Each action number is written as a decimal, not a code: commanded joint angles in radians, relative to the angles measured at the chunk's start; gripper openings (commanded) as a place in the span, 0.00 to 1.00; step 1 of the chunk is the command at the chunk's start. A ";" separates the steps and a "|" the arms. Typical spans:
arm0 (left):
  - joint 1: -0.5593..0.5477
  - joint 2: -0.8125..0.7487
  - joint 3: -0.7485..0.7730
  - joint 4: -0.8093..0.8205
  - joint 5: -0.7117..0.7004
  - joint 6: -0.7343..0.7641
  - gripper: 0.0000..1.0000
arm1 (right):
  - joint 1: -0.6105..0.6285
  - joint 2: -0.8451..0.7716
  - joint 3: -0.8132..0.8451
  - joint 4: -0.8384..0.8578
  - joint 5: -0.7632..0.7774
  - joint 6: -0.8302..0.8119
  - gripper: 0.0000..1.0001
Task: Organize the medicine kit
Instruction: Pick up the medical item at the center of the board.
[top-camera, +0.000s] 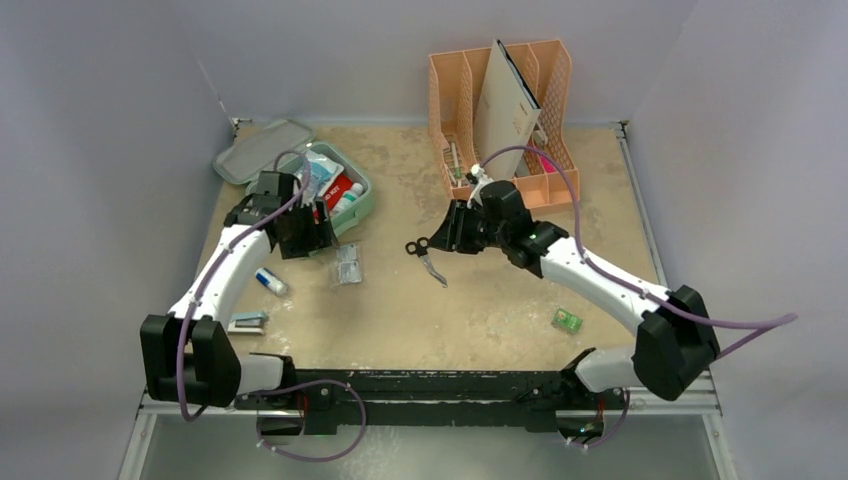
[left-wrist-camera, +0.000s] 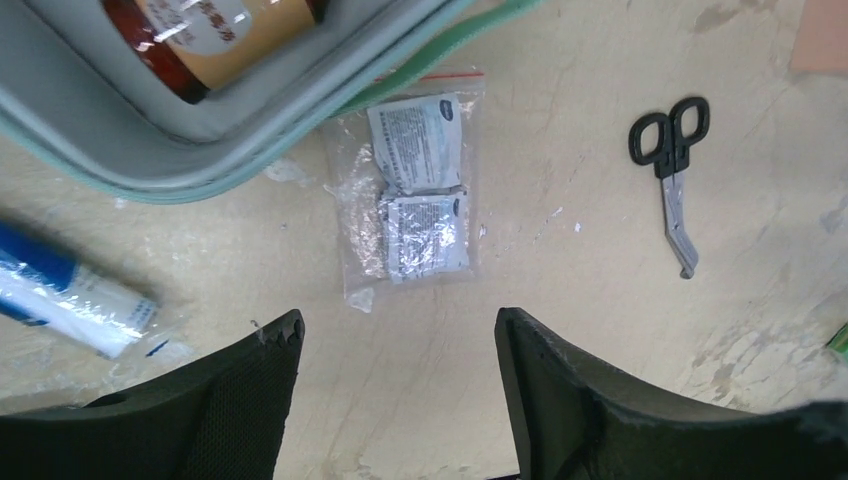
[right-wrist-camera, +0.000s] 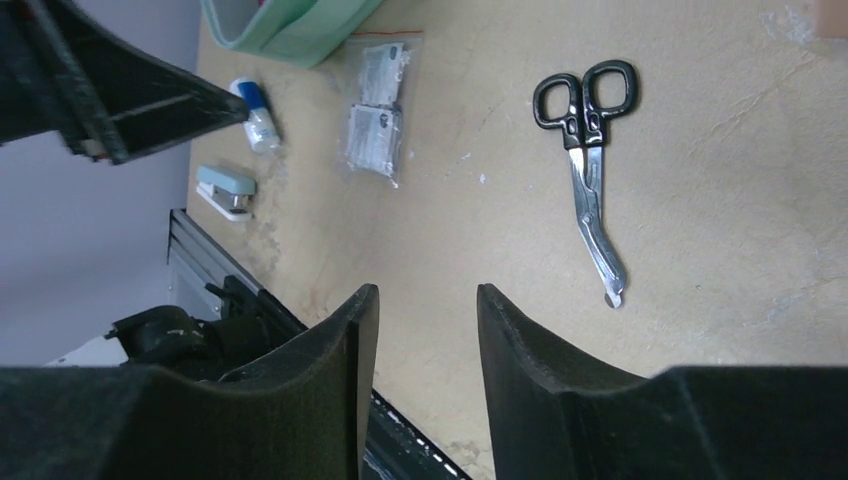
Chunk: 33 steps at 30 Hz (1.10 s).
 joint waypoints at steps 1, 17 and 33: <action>-0.075 0.057 0.006 -0.001 -0.043 -0.021 0.67 | 0.004 -0.089 -0.006 -0.023 0.013 -0.048 0.45; -0.170 0.317 0.039 0.087 -0.135 -0.062 0.60 | 0.004 -0.302 -0.019 -0.117 0.105 -0.115 0.55; -0.182 0.443 0.033 0.142 -0.102 -0.068 0.34 | 0.004 -0.388 -0.034 -0.187 0.114 -0.145 0.58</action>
